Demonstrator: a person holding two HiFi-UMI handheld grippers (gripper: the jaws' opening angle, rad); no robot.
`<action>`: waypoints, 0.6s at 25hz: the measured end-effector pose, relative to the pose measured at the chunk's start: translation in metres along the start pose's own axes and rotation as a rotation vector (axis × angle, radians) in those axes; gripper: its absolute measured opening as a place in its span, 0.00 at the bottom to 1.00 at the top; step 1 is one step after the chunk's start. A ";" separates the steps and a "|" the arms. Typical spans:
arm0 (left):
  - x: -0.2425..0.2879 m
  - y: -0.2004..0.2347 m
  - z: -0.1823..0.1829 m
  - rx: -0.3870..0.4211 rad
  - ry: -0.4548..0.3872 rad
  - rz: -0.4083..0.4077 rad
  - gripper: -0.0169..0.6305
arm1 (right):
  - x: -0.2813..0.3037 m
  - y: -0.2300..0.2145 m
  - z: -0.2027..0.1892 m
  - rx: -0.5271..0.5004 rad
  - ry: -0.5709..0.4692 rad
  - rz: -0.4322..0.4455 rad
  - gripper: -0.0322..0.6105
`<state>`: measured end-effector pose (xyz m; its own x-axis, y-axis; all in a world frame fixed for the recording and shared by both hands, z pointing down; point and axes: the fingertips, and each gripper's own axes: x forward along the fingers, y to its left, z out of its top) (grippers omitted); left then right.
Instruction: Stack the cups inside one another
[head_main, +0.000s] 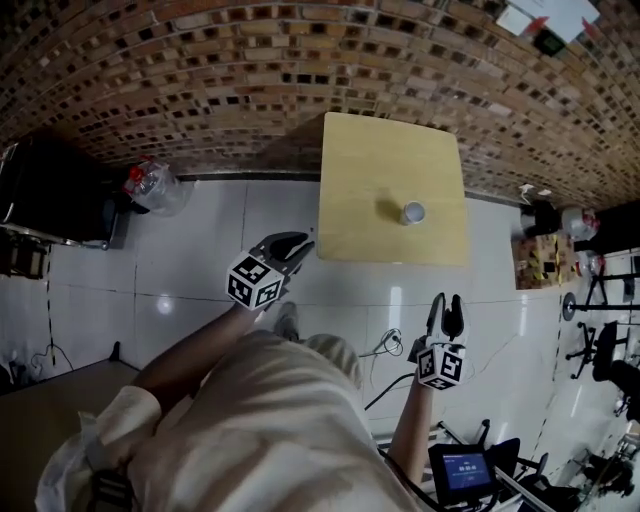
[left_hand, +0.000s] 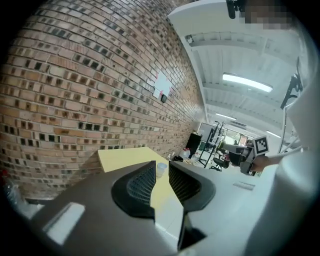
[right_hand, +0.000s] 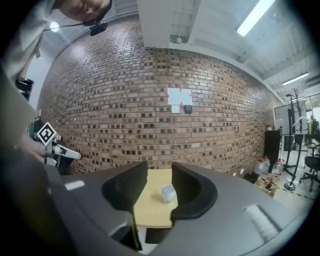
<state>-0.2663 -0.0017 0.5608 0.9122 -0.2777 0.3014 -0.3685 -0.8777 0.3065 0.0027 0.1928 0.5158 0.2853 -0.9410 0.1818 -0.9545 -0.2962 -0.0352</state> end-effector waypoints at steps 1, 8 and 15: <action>0.003 -0.009 -0.003 0.007 0.013 -0.014 0.18 | -0.006 -0.001 0.002 -0.004 -0.006 0.001 0.29; 0.021 -0.082 -0.002 0.020 0.035 -0.049 0.18 | -0.045 -0.025 0.032 0.006 -0.062 0.017 0.29; 0.020 -0.131 -0.006 0.056 0.051 -0.023 0.18 | -0.068 -0.013 0.052 -0.130 -0.090 0.169 0.29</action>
<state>-0.2004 0.1096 0.5319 0.9096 -0.2379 0.3406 -0.3353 -0.9044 0.2638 0.0004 0.2527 0.4528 0.1211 -0.9880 0.0957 -0.9909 -0.1147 0.0701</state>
